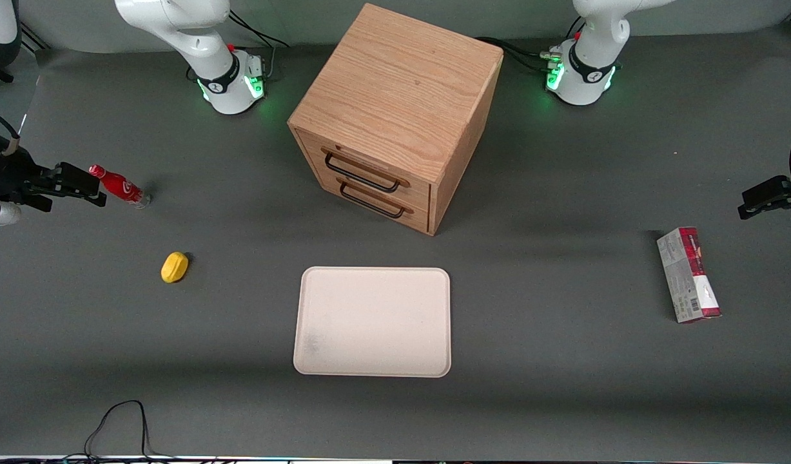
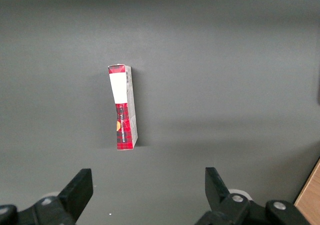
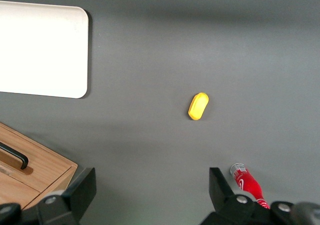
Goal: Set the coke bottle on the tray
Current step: 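Move the right gripper down toward the red Coca-Cola bottle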
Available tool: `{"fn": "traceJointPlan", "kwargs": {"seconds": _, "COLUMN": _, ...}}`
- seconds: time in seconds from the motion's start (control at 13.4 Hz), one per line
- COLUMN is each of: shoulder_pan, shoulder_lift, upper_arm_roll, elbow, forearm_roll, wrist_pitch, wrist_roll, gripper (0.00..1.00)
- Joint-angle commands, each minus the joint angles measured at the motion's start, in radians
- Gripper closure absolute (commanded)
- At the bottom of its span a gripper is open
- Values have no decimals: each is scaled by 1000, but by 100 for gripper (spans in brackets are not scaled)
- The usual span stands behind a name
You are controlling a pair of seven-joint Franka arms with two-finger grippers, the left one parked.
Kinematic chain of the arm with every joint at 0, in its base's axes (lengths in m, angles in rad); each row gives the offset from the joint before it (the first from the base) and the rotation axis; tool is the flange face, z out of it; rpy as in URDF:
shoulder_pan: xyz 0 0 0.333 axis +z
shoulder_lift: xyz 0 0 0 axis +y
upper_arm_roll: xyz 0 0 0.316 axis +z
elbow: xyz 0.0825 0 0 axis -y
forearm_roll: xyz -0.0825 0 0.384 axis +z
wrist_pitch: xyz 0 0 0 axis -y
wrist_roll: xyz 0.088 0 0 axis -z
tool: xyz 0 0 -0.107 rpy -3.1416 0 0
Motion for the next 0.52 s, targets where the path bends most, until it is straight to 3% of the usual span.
{"fn": "traceJointPlan", "kwargs": {"seconds": 0.0, "shoulder_pan": 7, "shoulder_lift": 6, "upper_arm_roll": 0, "elbow": 14, "forearm_roll": -19, "wrist_pitch": -22, "wrist_roll": 21, "gripper": 0}}
{"fn": "traceJointPlan", "kwargs": {"seconds": 0.22, "shoulder_pan": 1, "shoulder_lift": 8, "upper_arm_roll": -8, "elbow": -9, "forearm_roll": -22, "wrist_pitch": -24, "wrist_roll": 21, "gripper": 0}}
{"fn": "traceJointPlan", "kwargs": {"seconds": 0.45, "shoulder_pan": -4, "shoulder_lift": -52, "upper_arm_roll": -50, "elbow": -150, "forearm_roll": -114, "wrist_pitch": -8, "wrist_roll": 7, "gripper": 0}}
